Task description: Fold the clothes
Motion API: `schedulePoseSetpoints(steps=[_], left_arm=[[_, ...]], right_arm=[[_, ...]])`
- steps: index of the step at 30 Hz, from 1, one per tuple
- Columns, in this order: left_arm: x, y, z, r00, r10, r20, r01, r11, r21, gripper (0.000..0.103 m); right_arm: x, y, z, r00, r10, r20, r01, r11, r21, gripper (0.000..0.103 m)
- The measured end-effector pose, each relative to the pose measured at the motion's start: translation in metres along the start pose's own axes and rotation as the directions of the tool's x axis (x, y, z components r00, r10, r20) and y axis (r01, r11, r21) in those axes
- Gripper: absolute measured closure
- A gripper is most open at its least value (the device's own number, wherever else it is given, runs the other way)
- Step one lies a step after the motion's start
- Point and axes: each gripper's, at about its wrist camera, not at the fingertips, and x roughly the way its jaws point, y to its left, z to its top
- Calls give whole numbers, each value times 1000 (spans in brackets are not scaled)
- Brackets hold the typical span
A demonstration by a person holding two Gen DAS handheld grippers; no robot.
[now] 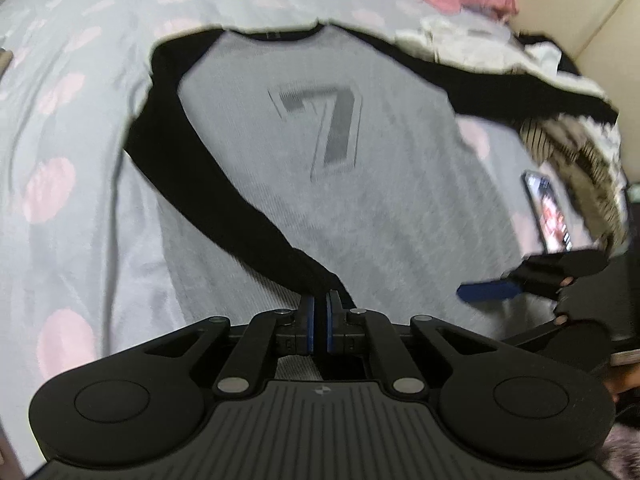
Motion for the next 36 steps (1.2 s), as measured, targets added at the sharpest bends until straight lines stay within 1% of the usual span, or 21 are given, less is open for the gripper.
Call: schedulePoseSetpoints(steps=[4,7,11,15,18,22,27,29,31,33,34,36], left_arm=[[-28,15,15,998,-4,63,7,999,-49,100],[-47,30,27,996,7,90,0,997,-81,100],[-70,60,41,993,57,99,-44,990,-130,100],[-87,100,49,985,142,99,-120,973,-199,100],[-93,132,53,975,200,97,-169,950,-262,100],[-102,174,58,957,276,87,-231,911,-343,100],[-113,227,63,928,367,66,-303,846,-439,100],[-109,250,63,914,403,44,-336,815,-472,100],[-103,268,61,910,414,26,-347,792,-502,100],[-99,281,58,906,422,7,-357,774,-522,100],[-97,285,57,906,424,0,-359,769,-529,100],[-91,290,56,908,419,-8,-357,763,-539,99]], right_arm=[[1,1,0,1000,-1,-4,1,1000,-10,38],[2,2,0,1000,-3,-6,2,1000,-18,38],[2,-1,2,1000,-4,-4,4,1000,-8,38],[1,-2,3,1000,-16,4,16,1000,-2,38],[1,-3,6,1000,-30,8,30,1000,-5,38],[4,-5,7,999,-34,3,34,999,-1,37],[7,-6,9,999,-34,0,34,999,-4,37],[8,-6,9,999,-32,0,32,999,-2,37],[9,-6,10,1000,-31,-1,31,1000,-1,37],[10,-6,11,1000,-28,-1,28,1000,-2,34],[11,-5,11,1000,-25,0,25,1000,-2,31],[12,-4,12,1000,-25,1,25,1000,-9,30]])
